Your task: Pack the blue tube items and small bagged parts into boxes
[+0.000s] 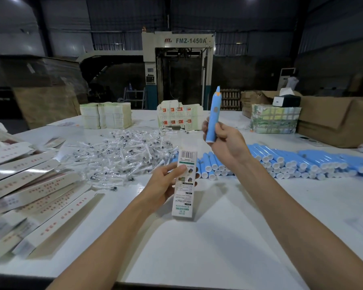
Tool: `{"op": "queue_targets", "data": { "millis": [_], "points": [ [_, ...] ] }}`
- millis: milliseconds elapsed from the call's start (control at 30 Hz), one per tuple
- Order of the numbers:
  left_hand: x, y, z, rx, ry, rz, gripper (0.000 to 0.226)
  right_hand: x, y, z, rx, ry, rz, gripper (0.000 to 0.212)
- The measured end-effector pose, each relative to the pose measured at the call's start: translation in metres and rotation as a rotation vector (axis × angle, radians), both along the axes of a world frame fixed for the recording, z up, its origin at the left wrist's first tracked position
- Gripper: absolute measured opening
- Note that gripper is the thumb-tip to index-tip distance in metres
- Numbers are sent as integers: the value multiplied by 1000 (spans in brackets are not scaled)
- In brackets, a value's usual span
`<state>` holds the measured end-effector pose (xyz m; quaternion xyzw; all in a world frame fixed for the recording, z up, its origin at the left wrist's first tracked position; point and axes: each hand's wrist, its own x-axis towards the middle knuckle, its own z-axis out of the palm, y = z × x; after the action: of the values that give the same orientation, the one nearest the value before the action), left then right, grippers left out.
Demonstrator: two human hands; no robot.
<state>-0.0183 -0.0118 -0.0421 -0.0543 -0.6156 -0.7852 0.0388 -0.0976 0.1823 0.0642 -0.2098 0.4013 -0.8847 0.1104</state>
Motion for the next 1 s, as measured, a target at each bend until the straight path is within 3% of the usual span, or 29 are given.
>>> {"op": "queue_targets", "data": {
  "millis": [133,333,467,767,867,1000],
  "points": [
    [0,1,-1,-5,7,-3,47,9,-11,14,30,162,-33,28],
    [2,2,0,-4,17,-18,49,3,-21,-4,568,334,-294,55],
    [2,1,-2,-31,24,-16,43,-4,-18,-11,807,408,-391,81],
    [7,7,-3,-128,-12,-42,41,-9,-8,-11,1039,466,-182,102],
    [8,10,-2,-136,-23,-40,40,-11,-6,-20,1019,458,-194,89],
    [8,9,-4,-120,-26,-56,40,-9,-7,-32,1004,455,-230,47]
  ]
}}
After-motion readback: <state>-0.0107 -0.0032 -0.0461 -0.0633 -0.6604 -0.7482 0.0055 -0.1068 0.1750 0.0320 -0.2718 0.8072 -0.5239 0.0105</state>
